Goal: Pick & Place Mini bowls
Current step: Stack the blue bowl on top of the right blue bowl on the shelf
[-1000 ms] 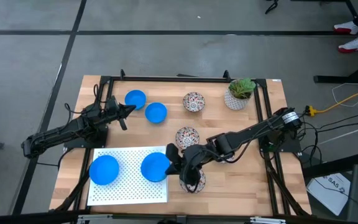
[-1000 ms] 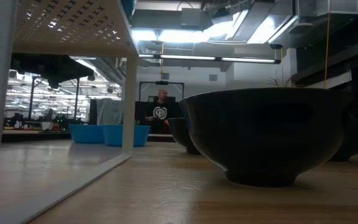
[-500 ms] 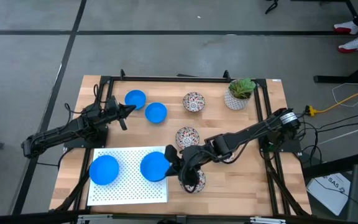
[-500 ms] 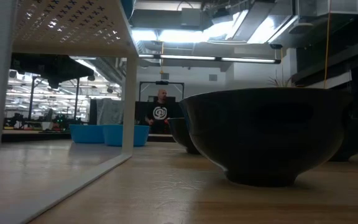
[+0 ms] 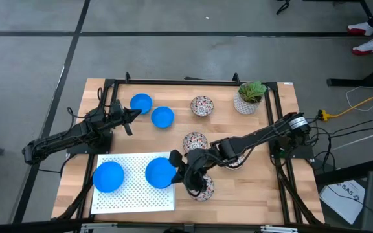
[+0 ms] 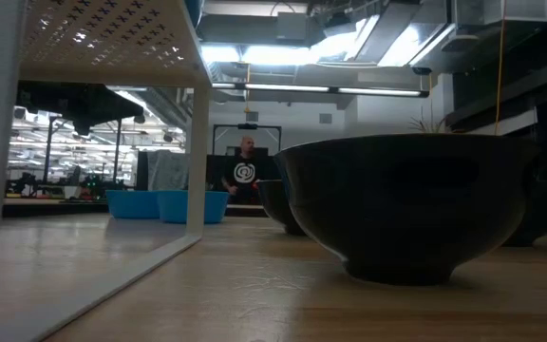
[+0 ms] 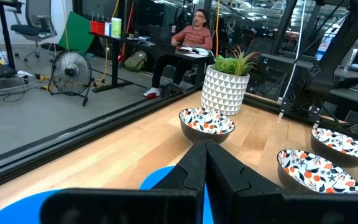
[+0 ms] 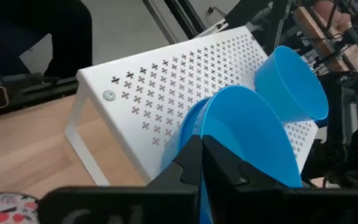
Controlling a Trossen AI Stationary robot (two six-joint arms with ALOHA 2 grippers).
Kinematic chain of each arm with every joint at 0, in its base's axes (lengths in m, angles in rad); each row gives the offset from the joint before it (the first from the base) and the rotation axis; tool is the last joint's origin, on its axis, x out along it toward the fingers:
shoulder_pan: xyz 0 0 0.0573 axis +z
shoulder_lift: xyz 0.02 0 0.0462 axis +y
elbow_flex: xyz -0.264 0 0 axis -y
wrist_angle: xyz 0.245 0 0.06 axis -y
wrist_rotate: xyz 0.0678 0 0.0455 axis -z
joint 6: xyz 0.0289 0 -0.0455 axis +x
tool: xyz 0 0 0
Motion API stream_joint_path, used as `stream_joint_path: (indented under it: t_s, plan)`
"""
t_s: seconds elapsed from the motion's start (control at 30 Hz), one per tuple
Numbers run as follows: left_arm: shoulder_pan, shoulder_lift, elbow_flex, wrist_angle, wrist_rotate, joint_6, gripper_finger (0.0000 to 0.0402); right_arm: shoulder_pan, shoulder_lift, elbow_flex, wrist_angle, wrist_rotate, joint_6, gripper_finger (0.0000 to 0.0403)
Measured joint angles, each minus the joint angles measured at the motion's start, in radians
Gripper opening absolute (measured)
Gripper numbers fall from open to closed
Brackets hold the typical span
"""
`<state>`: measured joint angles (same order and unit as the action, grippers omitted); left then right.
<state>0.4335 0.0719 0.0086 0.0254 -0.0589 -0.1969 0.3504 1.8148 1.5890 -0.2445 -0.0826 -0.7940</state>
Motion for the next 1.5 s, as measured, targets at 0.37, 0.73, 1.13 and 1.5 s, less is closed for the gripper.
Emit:
stream_joint_path:
  t_s: [0.37, 0.73, 1.13, 1.5]
  plan:
    - [0.0, 0.0, 0.0, 0.0, 0.0, 0.0, 0.0002, 0.0, 0.0, 0.0, 0.07, 0.002, 0.003, 0.0142]
    - [0.0, 0.0, 0.0, 0.0, 0.0, 0.0, 0.0002, 0.0, 0.0, 0.0, -0.028, 0.002, 0.087, 0.0243]
    - [0.0, 0.0, 0.0, 0.0, 0.0, 0.0, 0.0002, -0.041, 0.0, 0.0, -0.098, 0.003, 0.08, 0.0216]
    - [0.0, 0.0, 0.0, 0.0, 0.0, 0.0, 0.0002, -0.064, 0.0, 0.0, -0.073, -0.059, 0.059, 0.0201]
